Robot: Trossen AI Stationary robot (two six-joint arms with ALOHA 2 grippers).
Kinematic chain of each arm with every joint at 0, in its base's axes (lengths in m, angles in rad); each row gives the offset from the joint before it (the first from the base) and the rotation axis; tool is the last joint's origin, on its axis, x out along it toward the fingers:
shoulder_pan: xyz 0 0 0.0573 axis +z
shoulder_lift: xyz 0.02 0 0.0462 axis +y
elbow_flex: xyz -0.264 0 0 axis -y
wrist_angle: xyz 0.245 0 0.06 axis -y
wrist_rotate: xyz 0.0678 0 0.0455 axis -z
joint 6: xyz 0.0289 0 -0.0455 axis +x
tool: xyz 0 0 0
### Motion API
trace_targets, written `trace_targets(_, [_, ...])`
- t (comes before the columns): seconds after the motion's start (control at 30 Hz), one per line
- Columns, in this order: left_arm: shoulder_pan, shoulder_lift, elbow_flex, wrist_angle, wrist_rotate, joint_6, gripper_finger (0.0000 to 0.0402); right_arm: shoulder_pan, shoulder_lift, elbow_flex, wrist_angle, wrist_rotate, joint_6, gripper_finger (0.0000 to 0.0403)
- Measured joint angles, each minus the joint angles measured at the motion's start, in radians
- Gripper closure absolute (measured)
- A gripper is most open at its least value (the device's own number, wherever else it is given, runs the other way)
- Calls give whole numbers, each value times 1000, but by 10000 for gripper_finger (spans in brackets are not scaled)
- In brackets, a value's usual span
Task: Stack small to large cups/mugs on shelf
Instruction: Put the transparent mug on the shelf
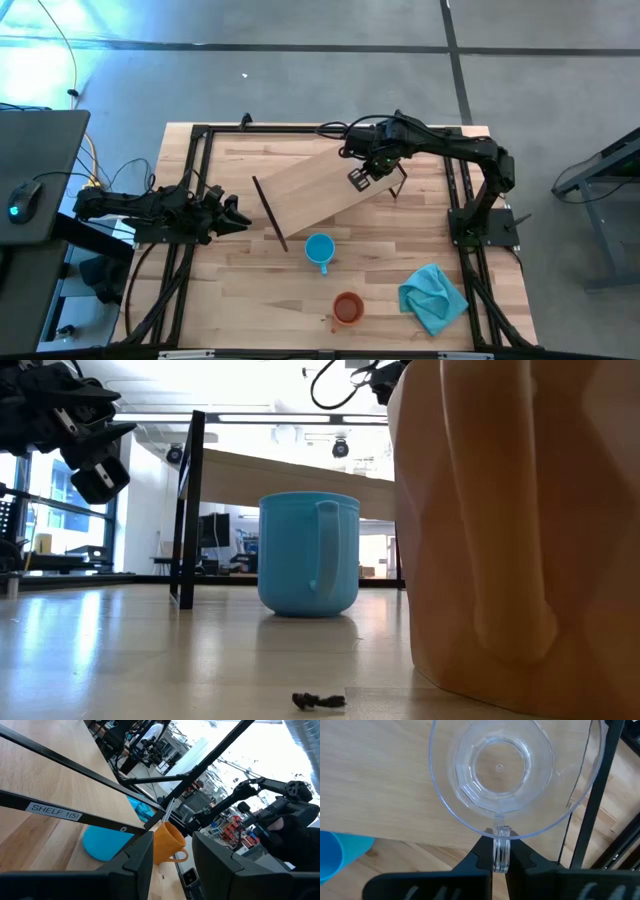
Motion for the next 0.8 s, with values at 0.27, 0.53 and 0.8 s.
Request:
trace_targets(0.27, [0,0,0,0,0,0,277,0,2,0,15,-20,-2,400])
trace_targets(0.53, [0,0,0,0,0,0,277,0,2,0,23,-24,-2,400])
trace_targets(0.8, [0,0,0,0,6,0,277,0,24,0,38,-24,-2,400])
